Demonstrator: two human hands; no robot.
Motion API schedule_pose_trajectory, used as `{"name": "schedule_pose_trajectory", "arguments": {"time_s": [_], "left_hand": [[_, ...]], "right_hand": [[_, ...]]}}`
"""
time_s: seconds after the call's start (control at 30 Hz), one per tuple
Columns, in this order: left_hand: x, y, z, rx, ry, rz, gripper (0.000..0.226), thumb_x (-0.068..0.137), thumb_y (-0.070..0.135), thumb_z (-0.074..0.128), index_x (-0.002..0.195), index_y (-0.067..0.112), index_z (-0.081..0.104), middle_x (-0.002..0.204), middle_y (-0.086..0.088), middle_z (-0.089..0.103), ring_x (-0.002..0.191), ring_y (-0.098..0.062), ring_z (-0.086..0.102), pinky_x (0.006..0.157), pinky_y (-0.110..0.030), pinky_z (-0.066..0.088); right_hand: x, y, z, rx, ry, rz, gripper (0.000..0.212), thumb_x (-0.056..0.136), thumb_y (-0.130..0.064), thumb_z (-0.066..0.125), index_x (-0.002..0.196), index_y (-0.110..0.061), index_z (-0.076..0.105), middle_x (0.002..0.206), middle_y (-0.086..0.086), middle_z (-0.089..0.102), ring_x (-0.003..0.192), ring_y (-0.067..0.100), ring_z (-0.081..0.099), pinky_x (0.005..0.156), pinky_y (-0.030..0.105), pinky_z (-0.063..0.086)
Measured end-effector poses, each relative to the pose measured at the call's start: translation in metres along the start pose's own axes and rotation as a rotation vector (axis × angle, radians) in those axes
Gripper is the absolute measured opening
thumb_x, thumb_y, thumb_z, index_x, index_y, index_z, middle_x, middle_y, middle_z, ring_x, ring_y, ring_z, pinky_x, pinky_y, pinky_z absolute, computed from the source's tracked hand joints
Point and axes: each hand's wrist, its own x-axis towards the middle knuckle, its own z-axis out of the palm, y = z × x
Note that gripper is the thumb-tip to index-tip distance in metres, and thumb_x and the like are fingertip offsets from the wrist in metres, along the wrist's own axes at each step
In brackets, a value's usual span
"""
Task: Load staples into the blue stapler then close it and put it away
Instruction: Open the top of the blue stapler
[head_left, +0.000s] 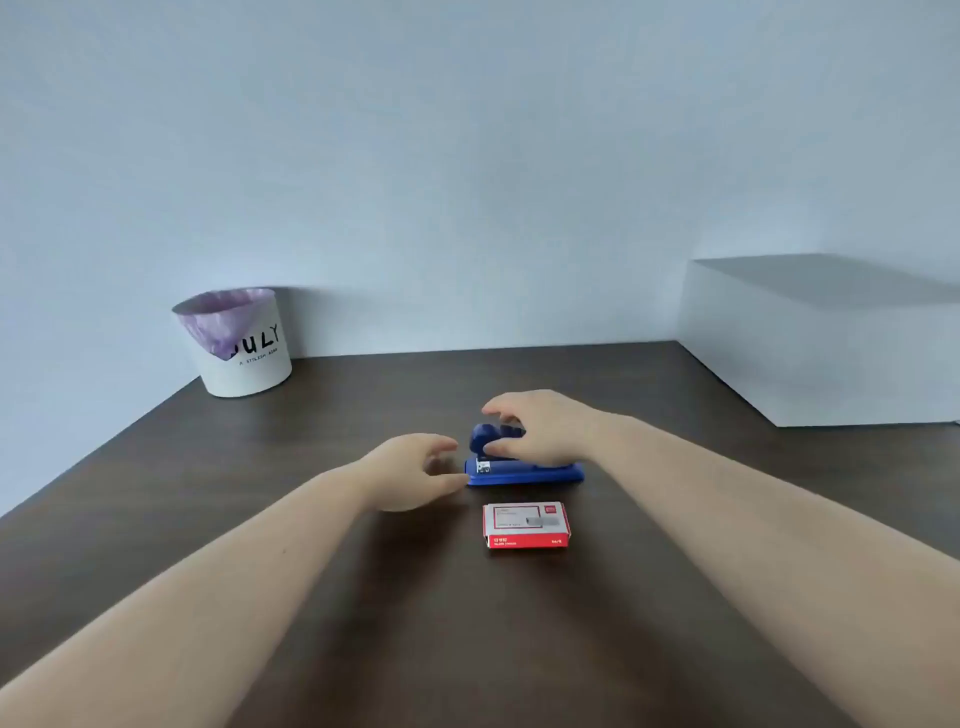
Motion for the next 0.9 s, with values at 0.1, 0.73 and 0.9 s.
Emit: {"name": "schedule_pose_trajectory", "arguments": {"time_s": [0.1,0.73,0.9], "left_hand": [[0.002,0.007,0.006,0.024,0.000,0.028,0.059,0.085,0.050,0.050,0.137,0.023,0.040,0.141,0.003,0.049,0.130,-0.018,0.044,0.107,-0.033,0.035],[0.014,0.014,0.014,0.180,0.059,0.059,0.028,0.084,0.050,0.051,0.106,0.035,0.060,0.094,0.008,0.066,0.093,-0.018,0.057,0.067,-0.028,0.039],[0.012,0.010,0.017,0.164,0.081,0.054,0.031,0.084,0.051,0.051,0.110,0.035,0.059,0.089,0.013,0.057,0.096,-0.017,0.056,0.070,-0.028,0.039]], "right_hand": [[0.004,-0.005,0.006,-0.079,-0.041,-0.028,0.053,0.087,-0.042,0.058,0.134,-0.021,0.046,0.128,0.004,0.058,0.115,0.024,0.054,0.097,0.040,0.046],[-0.028,0.059,-0.058,0.379,0.157,0.053,0.027,0.076,-0.020,0.077,0.097,-0.011,0.064,0.099,0.012,0.072,0.094,0.028,0.070,0.088,0.039,0.057],[-0.041,0.087,-0.065,0.301,0.085,0.121,0.024,0.076,-0.023,0.077,0.093,-0.012,0.063,0.088,0.010,0.069,0.081,0.022,0.070,0.076,0.031,0.058]]}}
